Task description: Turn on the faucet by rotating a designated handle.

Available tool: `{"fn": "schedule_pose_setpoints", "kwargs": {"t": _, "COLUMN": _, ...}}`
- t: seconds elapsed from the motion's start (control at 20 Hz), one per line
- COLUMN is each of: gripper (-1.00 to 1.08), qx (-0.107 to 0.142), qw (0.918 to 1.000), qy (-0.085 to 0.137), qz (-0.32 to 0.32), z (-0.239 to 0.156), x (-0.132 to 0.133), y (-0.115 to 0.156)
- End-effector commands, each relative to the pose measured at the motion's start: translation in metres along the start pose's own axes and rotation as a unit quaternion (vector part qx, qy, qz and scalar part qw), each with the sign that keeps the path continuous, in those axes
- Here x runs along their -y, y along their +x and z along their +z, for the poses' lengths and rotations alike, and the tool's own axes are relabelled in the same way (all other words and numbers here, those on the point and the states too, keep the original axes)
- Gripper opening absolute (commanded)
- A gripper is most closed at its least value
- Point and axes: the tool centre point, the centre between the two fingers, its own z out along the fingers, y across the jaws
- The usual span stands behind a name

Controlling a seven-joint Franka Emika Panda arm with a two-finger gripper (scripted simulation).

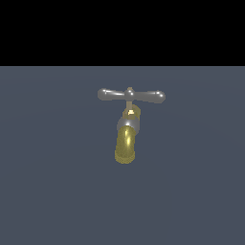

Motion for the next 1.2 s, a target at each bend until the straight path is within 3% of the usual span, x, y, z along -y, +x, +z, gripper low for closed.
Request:
{"fn": "schedule_pose_setpoints", "kwargs": {"t": 0.0, "gripper": -1.0, "qx": 0.0, "qw": 0.9999, "qy": 0.0, "qz": -0.012, "z": 0.005, "x": -0.004, "y": 0.001}}
{"fn": "schedule_pose_setpoints", "kwargs": {"t": 0.6, "gripper": -1.0, "qx": -0.001, "qw": 0.9927, "qy": -0.002, "qz": -0.121, "z": 0.05, "x": -0.035, "y": 0.018}}
{"fn": "schedule_pose_setpoints", "kwargs": {"t": 1.15, "gripper": -1.0, "qx": -0.002, "qw": 0.9694, "qy": -0.004, "qz": -0.245, "z": 0.102, "x": -0.068, "y": 0.046}}
